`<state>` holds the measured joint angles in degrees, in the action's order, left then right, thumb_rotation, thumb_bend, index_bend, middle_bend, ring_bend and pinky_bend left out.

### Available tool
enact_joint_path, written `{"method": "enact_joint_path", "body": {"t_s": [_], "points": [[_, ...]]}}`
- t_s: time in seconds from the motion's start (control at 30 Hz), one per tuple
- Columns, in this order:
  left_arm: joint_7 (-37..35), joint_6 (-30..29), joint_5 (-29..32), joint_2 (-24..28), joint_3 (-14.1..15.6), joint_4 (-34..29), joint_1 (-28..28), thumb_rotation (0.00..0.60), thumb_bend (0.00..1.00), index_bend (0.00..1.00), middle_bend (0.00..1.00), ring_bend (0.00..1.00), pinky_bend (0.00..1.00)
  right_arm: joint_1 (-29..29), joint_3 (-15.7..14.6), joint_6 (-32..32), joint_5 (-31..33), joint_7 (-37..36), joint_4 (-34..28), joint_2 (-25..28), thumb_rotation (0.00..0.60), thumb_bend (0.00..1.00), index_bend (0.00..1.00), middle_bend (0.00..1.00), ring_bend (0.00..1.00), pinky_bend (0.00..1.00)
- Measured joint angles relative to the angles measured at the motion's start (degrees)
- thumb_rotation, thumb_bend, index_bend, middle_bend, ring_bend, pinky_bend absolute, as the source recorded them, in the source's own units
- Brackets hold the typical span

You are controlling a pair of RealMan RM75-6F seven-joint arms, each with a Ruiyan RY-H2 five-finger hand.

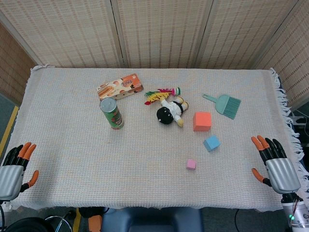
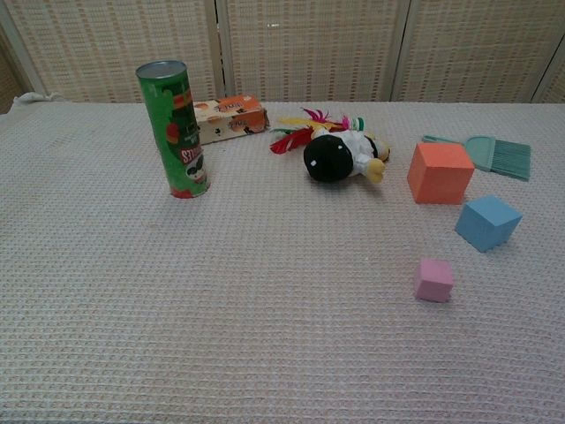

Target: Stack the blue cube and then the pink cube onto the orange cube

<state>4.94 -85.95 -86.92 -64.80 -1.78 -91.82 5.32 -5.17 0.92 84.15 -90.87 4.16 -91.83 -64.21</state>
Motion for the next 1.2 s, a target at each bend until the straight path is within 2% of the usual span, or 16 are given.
{"method": "enact_joint_path", "body": {"t_s": [0.2, 0.33, 0.63, 0.77, 0.97, 1.2], "points": [[0.10, 0.46, -0.15, 0.18, 0.08, -0.64, 0.15, 0.600, 0.41, 0.00, 0.00, 0.00, 0.08, -0.76, -0.06, -1.88, 0.47, 0.65, 0.35, -0.42, 0.600, 0.18, 0.00, 0.00, 0.00, 0.00], [-0.46, 0.75, 0.05, 0.38, 0.03, -0.62, 0.25, 0.600, 0.41, 0.00, 0.00, 0.00, 0.08, -3.39, 0.61, -5.92, 0.92, 1.82, 0.56, -0.96, 0.600, 0.18, 0.00, 0.00, 0.00, 0.00], [-1.35, 0.72, -0.58, 0.66, 0.29, -0.65, 0.27, 0.600, 0.41, 0.00, 0.00, 0.00, 0.08, -15.53, 3.56, -24.83, 5.56, 10.08, 1.42, -3.75, 0.600, 0.18, 0.02, 0.00, 0.00, 0.00], [-1.58, 1.25, -0.51, 0.74, 0.41, -0.57, 0.41, 0.600, 0.41, 0.00, 0.00, 0.00, 0.08, -20.79, 5.39, -30.53, 10.83, 15.32, 2.58, -6.29, 0.600, 0.18, 0.13, 0.00, 0.00, 0.00], [-2.21, 1.79, -0.63, 0.94, 0.56, -0.45, 0.68, 0.600, 0.41, 0.00, 0.00, 0.00, 0.08, -24.68, 6.95, -33.95, 16.29, 20.32, 5.02, -9.44, 0.600, 0.18, 0.22, 0.00, 0.00, 0.00], [-2.50, 2.00, -0.31, 1.01, 0.47, -0.40, 0.74, 0.600, 0.41, 0.00, 0.00, 0.00, 0.08, -25.55, 6.07, -33.81, 18.75, 23.85, 5.12, -9.98, 0.600, 0.18, 0.22, 0.00, 0.00, 0.00]]}}
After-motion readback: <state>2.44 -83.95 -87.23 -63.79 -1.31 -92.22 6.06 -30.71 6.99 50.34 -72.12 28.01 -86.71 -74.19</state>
